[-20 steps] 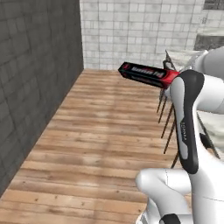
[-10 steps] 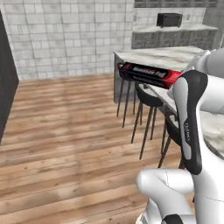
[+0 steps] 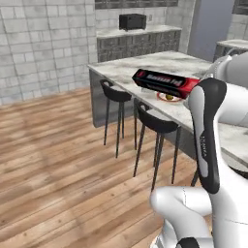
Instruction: Retrieve the tupperware and aluminum foil from the cabinet and place them on the dining counter near the plate with avocado and lemon to prepare for storing leftovers.
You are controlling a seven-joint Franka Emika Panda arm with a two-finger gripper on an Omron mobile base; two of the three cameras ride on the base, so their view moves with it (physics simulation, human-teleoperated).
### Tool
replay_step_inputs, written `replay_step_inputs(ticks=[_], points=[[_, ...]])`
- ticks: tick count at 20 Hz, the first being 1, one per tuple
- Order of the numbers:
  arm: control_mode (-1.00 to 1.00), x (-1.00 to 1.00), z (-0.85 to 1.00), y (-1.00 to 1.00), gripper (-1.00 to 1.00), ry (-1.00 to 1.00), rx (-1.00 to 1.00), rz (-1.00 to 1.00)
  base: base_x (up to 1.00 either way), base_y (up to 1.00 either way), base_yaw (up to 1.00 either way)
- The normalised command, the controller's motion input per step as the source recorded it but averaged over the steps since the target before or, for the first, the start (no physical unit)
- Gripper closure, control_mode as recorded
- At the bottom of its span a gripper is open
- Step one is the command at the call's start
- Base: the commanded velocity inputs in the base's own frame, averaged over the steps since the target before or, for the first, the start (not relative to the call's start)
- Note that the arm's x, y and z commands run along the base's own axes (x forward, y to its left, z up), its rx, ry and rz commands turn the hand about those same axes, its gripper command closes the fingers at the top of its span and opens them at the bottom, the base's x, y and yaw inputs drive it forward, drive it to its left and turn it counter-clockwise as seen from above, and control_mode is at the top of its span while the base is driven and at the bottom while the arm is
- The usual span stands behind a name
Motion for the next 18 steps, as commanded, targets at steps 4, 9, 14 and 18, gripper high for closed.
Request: replay_step_inputs(ticks=[4, 9, 14, 18], points=[[1.0, 0.0, 0.0, 0.0, 1.0, 0.0, 0.0, 0.0, 1.0, 0.43, -0.49], [1.0, 0.0, 0.0, 0.0, 1.0, 0.0, 0.0, 0.0, 1.0, 0.49, -0.51], [1.0, 0.0, 0.0, 0.0, 1.0, 0.0, 0.0, 0.0, 0.91, 0.48, -0.57], [1.0, 0.0, 0.0, 0.0, 1.0, 0.0, 0.0, 0.0, 0.84, 0.49, -0.59]])
